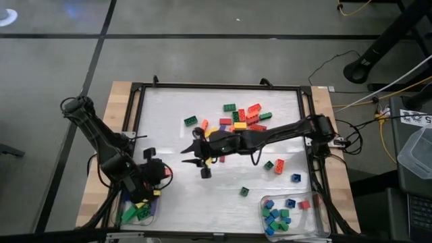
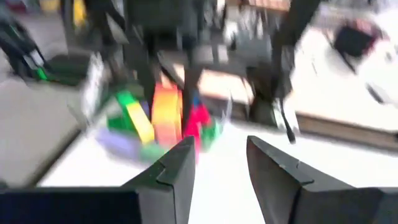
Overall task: Sort blocks by size
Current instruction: Put the large orange game piece into the left transparent bin, then put the large red block into the left transparent bin
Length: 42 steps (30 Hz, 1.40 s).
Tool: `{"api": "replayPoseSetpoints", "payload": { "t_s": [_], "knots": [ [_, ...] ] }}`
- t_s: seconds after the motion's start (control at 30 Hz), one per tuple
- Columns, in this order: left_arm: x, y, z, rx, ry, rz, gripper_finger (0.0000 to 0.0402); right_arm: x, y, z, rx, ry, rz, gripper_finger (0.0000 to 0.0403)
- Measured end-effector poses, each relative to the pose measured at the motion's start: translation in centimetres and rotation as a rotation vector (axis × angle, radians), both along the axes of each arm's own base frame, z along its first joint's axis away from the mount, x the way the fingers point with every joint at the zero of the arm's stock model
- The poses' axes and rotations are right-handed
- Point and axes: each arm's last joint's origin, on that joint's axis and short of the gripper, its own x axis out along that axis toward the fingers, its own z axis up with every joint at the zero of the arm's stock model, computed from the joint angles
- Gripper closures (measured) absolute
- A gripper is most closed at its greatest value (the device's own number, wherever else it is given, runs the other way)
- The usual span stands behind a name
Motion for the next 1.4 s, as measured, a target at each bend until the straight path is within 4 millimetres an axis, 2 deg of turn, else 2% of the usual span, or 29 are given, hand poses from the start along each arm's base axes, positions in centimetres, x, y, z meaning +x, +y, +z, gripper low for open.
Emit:
{"api": "replayPoseSetpoints", "payload": {
  "t_s": [0.17,0.27,0.43,0.63,0.7,0.87,0.97,1.1,1.4],
  "knots": [
    [-1.9,0.3,0.2,-0.215,0.264,0.051,0.0319,-1.7,-0.7,-0.4,-0.091,0.198,-0.121,0.0259],
    [-2.8,-0.1,0.1,-0.325,0.387,0.115,0.0302,-2.7,-1.2,-1.9,-0.158,0.377,-0.168,0.0259],
    [-3.6,-0.6,-0.3,-0.385,0.414,0.223,0.0276,-3.8,-2.3,-4.4,-0.157,0.616,-0.207,0.0259],
    [-3.8,-0.5,-0.9,-0.396,0.420,0.301,0.0238,-4.4,-3.0,-7.3,-0.105,0.751,-0.218,0.0259],
    [-3.8,-0.5,-1.2,-0.390,0.424,0.307,0.0225,-4.7,-3.3,-8.2,-0.043,0.808,-0.273,0.0259],
    [-3.8,-0.2,-2.1,-0.366,0.436,0.320,0.0206,-4.8,-4.2,-9.1,0.216,0.812,-0.587,0.0259],
    [-3.9,0.1,-2.5,-0.341,0.446,0.316,0.0205,-4.9,-4.6,-9.4,0.307,0.809,-0.702,0.0259],
    [-3.6,0.3,-2.8,-0.316,0.449,0.287,0.0204,-4.7,-4.6,-9.9,0.413,0.796,-0.795,0.0259],
    [-3.6,1.1,-4.1,-0.265,0.472,0.298,0.0203,-4.0,-4.5,-12.3,0.536,0.788,-0.963,0.0259]
  ]
}}
